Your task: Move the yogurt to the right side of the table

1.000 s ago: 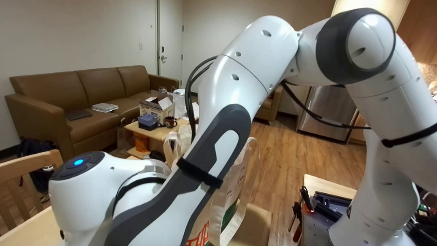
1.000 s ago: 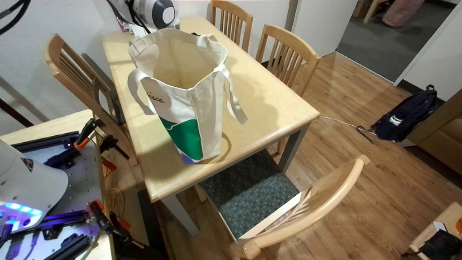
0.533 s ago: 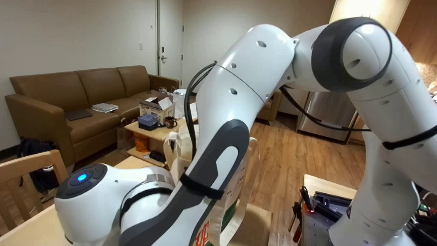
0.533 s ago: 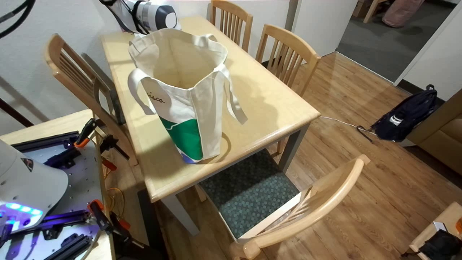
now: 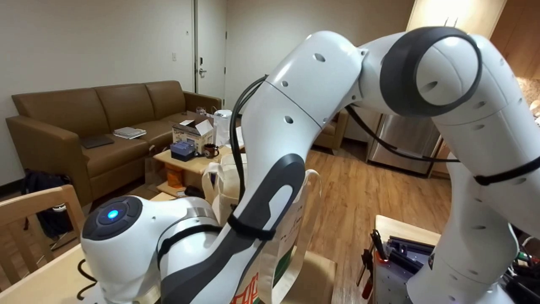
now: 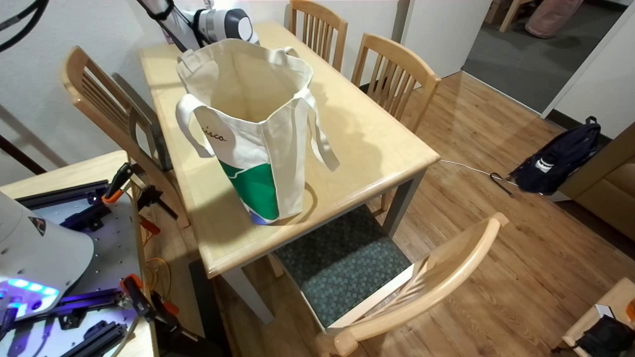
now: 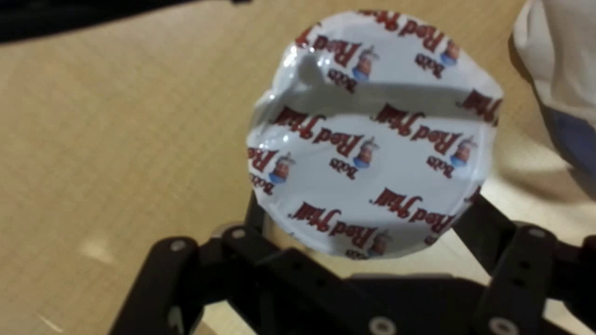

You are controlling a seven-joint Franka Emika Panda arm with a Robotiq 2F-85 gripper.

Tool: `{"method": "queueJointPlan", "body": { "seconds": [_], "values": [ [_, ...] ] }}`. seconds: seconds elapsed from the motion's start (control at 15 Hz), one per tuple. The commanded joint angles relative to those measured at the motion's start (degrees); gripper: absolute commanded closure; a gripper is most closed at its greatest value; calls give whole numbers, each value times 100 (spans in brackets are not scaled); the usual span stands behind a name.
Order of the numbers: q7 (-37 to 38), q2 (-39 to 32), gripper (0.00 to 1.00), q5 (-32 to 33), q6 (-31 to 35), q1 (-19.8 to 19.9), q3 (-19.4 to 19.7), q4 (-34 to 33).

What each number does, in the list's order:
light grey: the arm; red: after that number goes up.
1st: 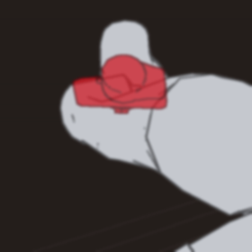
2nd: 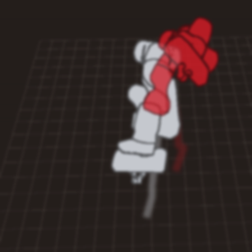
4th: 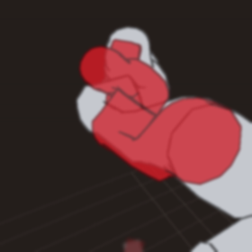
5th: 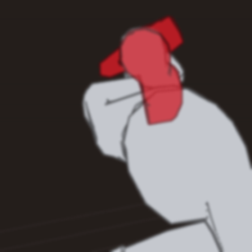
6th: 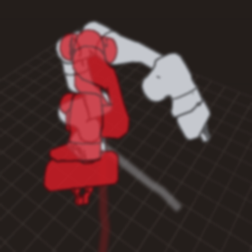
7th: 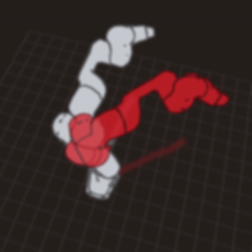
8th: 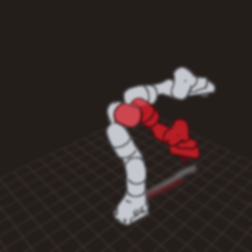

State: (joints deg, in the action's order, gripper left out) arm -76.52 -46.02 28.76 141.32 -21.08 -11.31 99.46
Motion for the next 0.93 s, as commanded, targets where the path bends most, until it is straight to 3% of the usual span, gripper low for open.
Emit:
{"method": "queueJointPlan", "body": {
  "seconds": [0.0,0.87],
  "values": [
    [-27,63,0,350,156,20,216,-34],
    [86,-26,0,996,-102,292,815,-78]
  ]
}}
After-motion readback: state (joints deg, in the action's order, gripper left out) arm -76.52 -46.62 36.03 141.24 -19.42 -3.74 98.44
